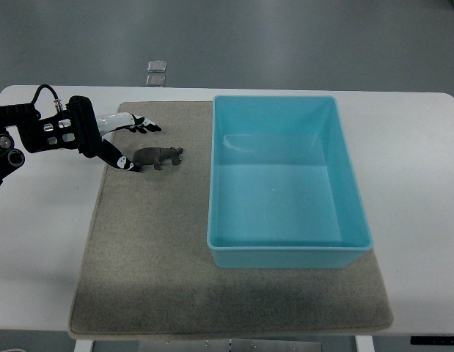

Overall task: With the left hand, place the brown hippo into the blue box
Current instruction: 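Close the left hand fingers around the brown hippo and lift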

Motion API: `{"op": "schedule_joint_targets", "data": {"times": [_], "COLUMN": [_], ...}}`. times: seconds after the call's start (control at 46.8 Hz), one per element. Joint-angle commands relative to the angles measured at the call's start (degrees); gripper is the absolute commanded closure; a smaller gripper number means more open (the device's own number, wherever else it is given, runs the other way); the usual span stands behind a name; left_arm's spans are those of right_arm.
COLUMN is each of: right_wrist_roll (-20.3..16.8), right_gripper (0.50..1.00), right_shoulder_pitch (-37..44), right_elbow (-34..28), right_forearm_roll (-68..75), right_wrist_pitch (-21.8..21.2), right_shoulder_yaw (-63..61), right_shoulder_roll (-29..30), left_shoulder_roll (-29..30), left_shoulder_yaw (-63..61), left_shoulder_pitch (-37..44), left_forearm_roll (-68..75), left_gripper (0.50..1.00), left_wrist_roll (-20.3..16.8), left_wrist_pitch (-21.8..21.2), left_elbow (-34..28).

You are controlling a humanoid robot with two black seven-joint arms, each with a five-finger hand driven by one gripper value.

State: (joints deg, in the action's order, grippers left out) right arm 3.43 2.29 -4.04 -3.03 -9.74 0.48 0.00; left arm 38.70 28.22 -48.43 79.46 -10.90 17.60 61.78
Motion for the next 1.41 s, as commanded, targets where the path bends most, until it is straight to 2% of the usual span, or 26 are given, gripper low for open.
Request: {"op": "schedule_joint_targets", "data": {"times": [0.0,0.128,0.705,0.855,1.09,1.389], "right_wrist_roll": [0.0,0.0,0.0,0.0,0.0,0.0], "right_gripper": [0.564,0.564,0.564,0.564,0.564,0.564], "right_shoulder_pitch": [0.0,0.0,0.0,0.0,0.0,0.0], "right_elbow": [0.0,0.0,0.0,0.0,0.0,0.0], "right_forearm_roll": [0.0,0.0,0.0,0.0,0.0,0.0], "right_wrist_pitch": [0.1,0.0,0.0,0.0,0.1,0.0], "right_shoulder_yaw": [0.0,0.0,0.0,0.0,0.0,0.0], "right_shoulder_roll": [0.0,0.0,0.0,0.0,0.0,0.0], "left_shoulder_roll": [-0.2,-0.8,-1.6,-1.9,-2.4,-2.3], "left_shoulder_yaw": [0.0,0.0,-0.2,-0.4,-1.3,-1.5], "left_shoulder_pitch": [0.0,0.0,-0.1,-0.1,-0.1,-0.1], "left_forearm_roll": [0.0,0.0,0.8,0.8,0.8,0.8], "left_gripper": [0.611,0.639,0.679,0.716,0.724,0.827], "left_wrist_roll": [0.0,0.1,0.3,0.3,0.4,0.4], "left_wrist_pitch": [-0.2,-0.3,-1.5,-1.5,-2.7,-2.7], "left_elbow": [0.2,0.0,-0.7,-1.0,-1.1,-1.1]}}
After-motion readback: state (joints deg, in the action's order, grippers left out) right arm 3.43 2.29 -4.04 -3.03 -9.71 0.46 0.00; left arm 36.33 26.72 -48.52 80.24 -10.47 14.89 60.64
